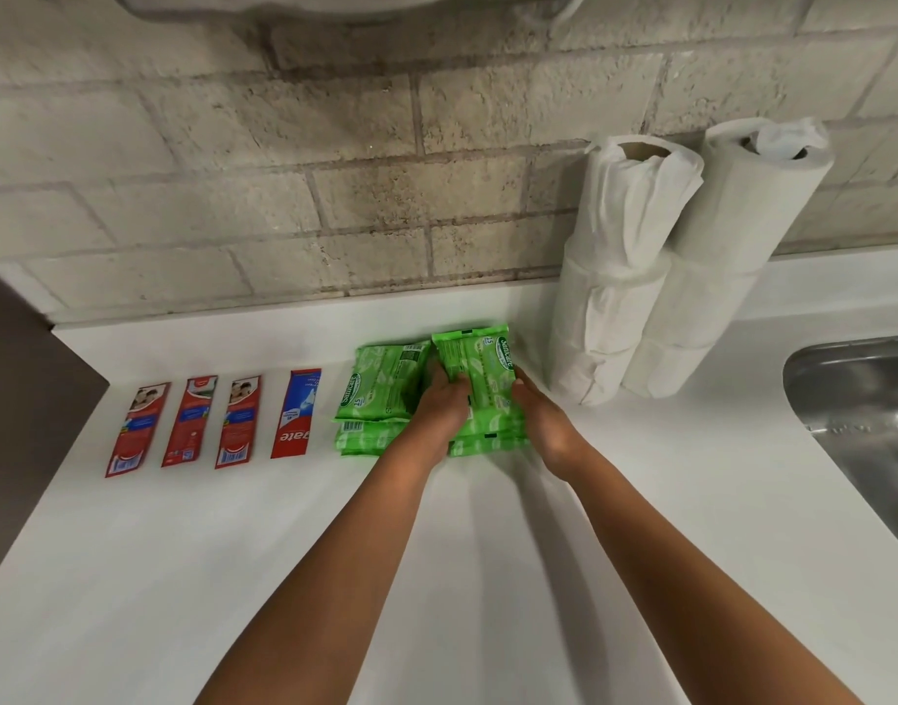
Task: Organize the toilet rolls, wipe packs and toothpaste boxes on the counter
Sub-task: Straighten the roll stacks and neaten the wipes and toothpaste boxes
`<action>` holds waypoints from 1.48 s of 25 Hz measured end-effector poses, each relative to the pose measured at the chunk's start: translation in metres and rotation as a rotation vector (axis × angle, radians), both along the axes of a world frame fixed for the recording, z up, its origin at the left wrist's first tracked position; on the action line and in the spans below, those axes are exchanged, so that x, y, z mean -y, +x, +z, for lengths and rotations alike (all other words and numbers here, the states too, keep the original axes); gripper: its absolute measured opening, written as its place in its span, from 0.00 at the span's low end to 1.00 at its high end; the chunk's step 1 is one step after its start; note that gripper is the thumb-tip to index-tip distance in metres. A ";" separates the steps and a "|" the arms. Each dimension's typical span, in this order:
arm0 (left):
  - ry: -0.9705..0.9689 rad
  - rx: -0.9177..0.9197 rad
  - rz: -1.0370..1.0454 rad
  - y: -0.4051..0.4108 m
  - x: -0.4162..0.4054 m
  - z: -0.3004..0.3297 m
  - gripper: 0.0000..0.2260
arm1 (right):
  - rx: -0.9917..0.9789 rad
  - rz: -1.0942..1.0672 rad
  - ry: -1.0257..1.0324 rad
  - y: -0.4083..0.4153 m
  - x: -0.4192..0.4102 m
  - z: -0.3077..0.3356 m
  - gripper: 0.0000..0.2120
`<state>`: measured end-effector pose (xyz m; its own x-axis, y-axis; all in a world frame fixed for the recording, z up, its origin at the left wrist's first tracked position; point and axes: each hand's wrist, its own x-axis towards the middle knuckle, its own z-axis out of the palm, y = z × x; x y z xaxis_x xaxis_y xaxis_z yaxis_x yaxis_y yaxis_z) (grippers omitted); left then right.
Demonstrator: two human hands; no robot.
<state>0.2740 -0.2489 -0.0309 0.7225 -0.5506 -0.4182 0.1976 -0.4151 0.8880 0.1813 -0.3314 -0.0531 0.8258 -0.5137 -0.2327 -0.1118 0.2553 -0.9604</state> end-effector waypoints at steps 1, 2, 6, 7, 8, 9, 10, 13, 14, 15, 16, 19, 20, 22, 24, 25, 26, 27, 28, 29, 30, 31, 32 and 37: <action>0.006 0.008 -0.003 -0.001 0.001 0.001 0.27 | 0.011 -0.004 -0.008 0.001 0.000 0.000 0.18; 0.023 0.022 -0.010 -0.002 0.001 0.001 0.27 | 0.015 -0.007 -0.020 0.002 0.001 0.000 0.19; 0.070 0.032 -0.010 -0.001 0.000 0.004 0.27 | -0.003 -0.034 -0.027 0.003 -0.002 0.000 0.19; 0.069 0.023 0.001 -0.002 -0.001 0.008 0.27 | -0.011 -0.034 -0.025 0.003 -0.003 0.001 0.18; 0.069 0.021 0.007 -0.004 -0.002 0.014 0.27 | -0.040 -0.037 -0.044 0.003 -0.002 0.002 0.17; 0.074 0.045 0.004 -0.007 -0.004 0.020 0.27 | -0.075 -0.043 -0.073 0.004 -0.002 0.004 0.17; 0.078 0.108 -0.002 -0.010 -0.008 0.028 0.26 | -0.132 -0.060 -0.122 0.003 -0.002 0.007 0.19; 0.017 0.377 0.130 -0.001 -0.031 0.048 0.21 | -0.258 -0.161 -0.418 -0.004 -0.010 0.018 0.23; -0.017 0.425 0.211 0.009 -0.040 0.052 0.19 | -0.244 -0.197 -0.606 -0.008 -0.017 0.025 0.22; -0.031 0.444 0.290 0.023 -0.047 0.051 0.18 | -0.190 -0.213 -0.765 -0.010 -0.027 0.032 0.20; -0.008 0.438 0.351 0.036 -0.054 0.049 0.17 | -0.119 -0.200 -0.854 -0.009 -0.037 0.038 0.19; 0.143 0.299 0.359 0.068 -0.068 0.025 0.23 | -0.039 -0.005 -0.764 0.008 -0.074 0.044 0.18; 0.168 0.230 0.307 0.072 -0.071 0.017 0.26 | -0.077 0.098 -0.702 0.017 -0.085 0.043 0.19; 0.206 0.158 0.183 0.073 -0.077 0.003 0.32 | -0.201 0.243 -0.660 0.032 -0.101 0.033 0.24; 0.254 0.224 0.105 0.073 -0.080 -0.005 0.28 | -0.309 0.268 -0.695 0.042 -0.108 0.019 0.29; 0.266 0.281 0.073 0.072 -0.081 -0.006 0.23 | -0.337 0.250 -0.695 0.045 -0.110 0.015 0.30; 0.259 0.327 0.048 0.070 -0.082 -0.006 0.18 | -0.345 0.228 -0.679 0.046 -0.111 0.011 0.31; 0.241 0.348 0.037 0.068 -0.082 -0.006 0.15 | -0.346 0.209 -0.656 0.047 -0.112 0.010 0.31; 0.219 0.349 0.031 0.065 -0.084 -0.006 0.14 | -0.348 0.190 -0.628 0.046 -0.111 0.010 0.30; 0.205 0.350 0.030 0.063 -0.086 -0.007 0.13 | -0.355 0.178 -0.594 0.046 -0.111 0.012 0.30; 0.198 0.352 0.029 0.062 -0.088 -0.008 0.13 | -0.359 0.164 -0.558 0.045 -0.112 0.013 0.29; 0.195 0.356 0.023 0.060 -0.089 -0.009 0.13 | -0.362 0.147 -0.528 0.044 -0.112 0.014 0.29; 0.192 0.359 0.020 0.057 -0.090 -0.010 0.13 | -0.368 0.128 -0.509 0.043 -0.113 0.015 0.28; 0.230 0.267 0.061 0.058 -0.091 -0.009 0.20 | -0.372 0.087 -0.459 0.045 -0.116 0.015 0.32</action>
